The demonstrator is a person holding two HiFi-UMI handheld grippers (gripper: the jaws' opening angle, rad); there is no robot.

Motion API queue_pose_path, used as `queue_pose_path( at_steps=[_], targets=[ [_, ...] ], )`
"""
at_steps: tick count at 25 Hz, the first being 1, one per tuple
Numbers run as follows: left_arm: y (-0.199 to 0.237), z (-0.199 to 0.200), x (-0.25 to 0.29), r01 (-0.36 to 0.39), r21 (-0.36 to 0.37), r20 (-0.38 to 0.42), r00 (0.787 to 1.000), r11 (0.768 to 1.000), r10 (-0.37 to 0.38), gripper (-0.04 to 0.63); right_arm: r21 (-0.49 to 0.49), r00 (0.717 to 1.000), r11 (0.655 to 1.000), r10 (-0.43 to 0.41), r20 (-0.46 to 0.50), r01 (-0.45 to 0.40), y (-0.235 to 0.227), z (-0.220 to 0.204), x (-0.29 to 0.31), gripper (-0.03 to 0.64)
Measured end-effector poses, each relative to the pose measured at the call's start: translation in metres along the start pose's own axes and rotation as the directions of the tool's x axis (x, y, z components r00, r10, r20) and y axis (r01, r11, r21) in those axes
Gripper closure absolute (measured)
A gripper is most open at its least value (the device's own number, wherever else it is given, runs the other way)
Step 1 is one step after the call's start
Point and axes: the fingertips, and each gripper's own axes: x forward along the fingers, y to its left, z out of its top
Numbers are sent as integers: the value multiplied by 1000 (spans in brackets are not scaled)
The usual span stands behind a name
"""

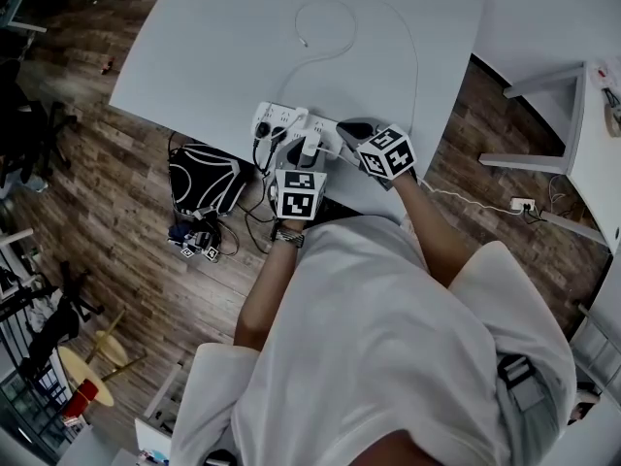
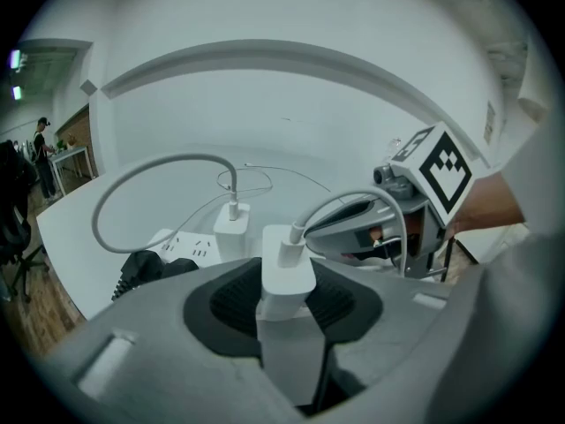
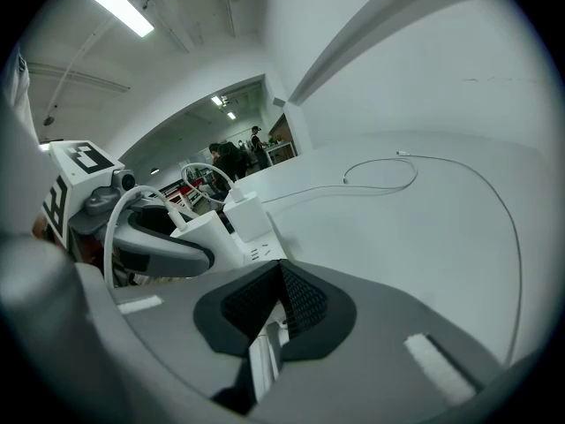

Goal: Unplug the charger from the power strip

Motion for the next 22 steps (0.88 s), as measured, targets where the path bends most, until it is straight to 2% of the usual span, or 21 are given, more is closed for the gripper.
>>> queue_pose_path(
  at_steps=[5, 7, 12, 15, 19, 22],
  targets=[
    [1, -1, -2, 49, -97, 21, 999, 994, -47, 448, 5, 1000, 1000, 0, 3, 0, 1, -2, 0, 615],
    [1, -1, -2, 44, -85, 23, 999, 995, -42, 448, 3, 1000, 1000, 0, 3, 0, 0, -2, 0, 615],
    [-2, 0, -2, -2, 18, -4, 1000, 1000, 2, 449, 4, 1000, 1000, -3, 7, 3, 0, -2, -2, 615],
    [-2, 0, -1, -11, 50, -11, 1000, 999, 11, 449, 3, 1000, 1000, -5, 4, 5, 1, -2, -1, 615],
    [-3, 1, -2, -5, 45, -9, 1000, 999, 5, 449, -1, 1000, 1000, -8, 4, 8, 1, -1, -2, 615],
    [0, 0, -3, 7, -2, -4, 1000, 1000, -7, 449, -1, 1000, 1000, -9, 5, 9, 2, 0, -1, 615]
  ],
)
